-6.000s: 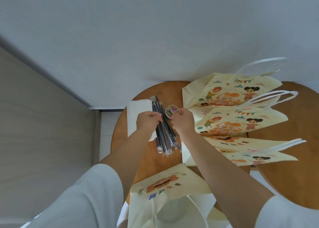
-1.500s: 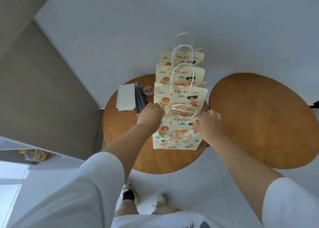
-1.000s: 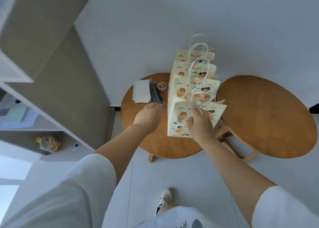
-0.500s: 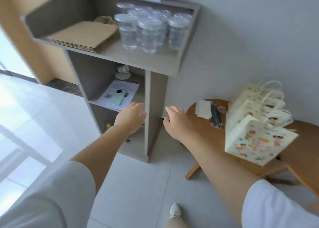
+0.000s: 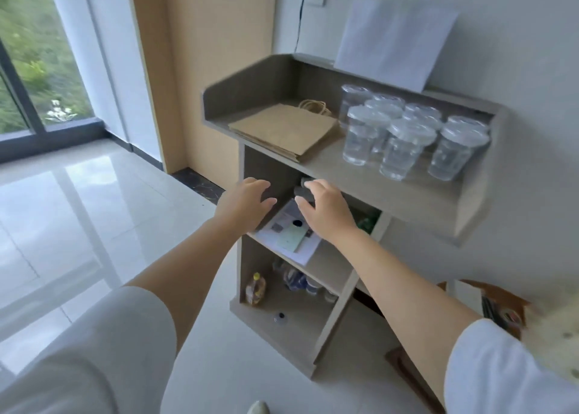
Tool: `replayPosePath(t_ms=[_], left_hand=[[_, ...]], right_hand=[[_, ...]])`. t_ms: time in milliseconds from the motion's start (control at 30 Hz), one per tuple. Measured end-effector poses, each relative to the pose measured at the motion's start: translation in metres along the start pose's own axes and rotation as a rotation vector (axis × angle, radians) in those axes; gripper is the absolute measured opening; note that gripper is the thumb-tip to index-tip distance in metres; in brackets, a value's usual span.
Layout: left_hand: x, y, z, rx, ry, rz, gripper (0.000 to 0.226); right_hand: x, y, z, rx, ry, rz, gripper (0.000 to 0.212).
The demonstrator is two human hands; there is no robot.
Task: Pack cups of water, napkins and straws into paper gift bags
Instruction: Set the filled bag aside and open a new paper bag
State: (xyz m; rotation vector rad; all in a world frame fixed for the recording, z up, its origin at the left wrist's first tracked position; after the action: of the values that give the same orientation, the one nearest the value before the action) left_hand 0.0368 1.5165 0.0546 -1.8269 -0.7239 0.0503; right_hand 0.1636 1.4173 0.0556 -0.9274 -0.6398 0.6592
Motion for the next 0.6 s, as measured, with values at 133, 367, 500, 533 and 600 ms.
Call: replayPosePath(t_ms=[133,367,500,533,600], left_hand=[[0.061,-0.012,0.039,-0.031,0.003,-0.012,0.046],[0.142,-0.008,0.073,-0.067,0.054,0.010,0.040],[0.160,-0.008,0.090,-0.111,0.030,0.037,0.029],[0.162,-0.009,0.094,-0.116,0.023,0.041,0.028],[0.164,-0.010,0.103,-0.130,0.020,0.068,0.030]], right_hand=[[0.083,0.002,0.016,0.063,0.035,-0.069,0.047],[0.179,0.017,0.016,-0.158,0.231,0.225,0.085],[0.196,0.022,0.012,-0.275,0.232,0.234,0.072],[0.196,0.020,0.011,-0.293,0.228,0.225,0.069],[0.195,0.018,0.012,-0.291,0.220,0.229,0.062]])
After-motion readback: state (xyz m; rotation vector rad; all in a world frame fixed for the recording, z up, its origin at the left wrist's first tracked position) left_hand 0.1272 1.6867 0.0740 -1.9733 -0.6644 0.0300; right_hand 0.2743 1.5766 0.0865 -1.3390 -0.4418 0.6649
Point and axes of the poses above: each hand's wrist, its own x-axis towards the middle knuckle, its own y-axis out of the palm, z = x × y, the point moved 4 cm from there along x, towards the middle knuckle, and after that the axes turned 15 degrees about y, right-handed, at the moved point
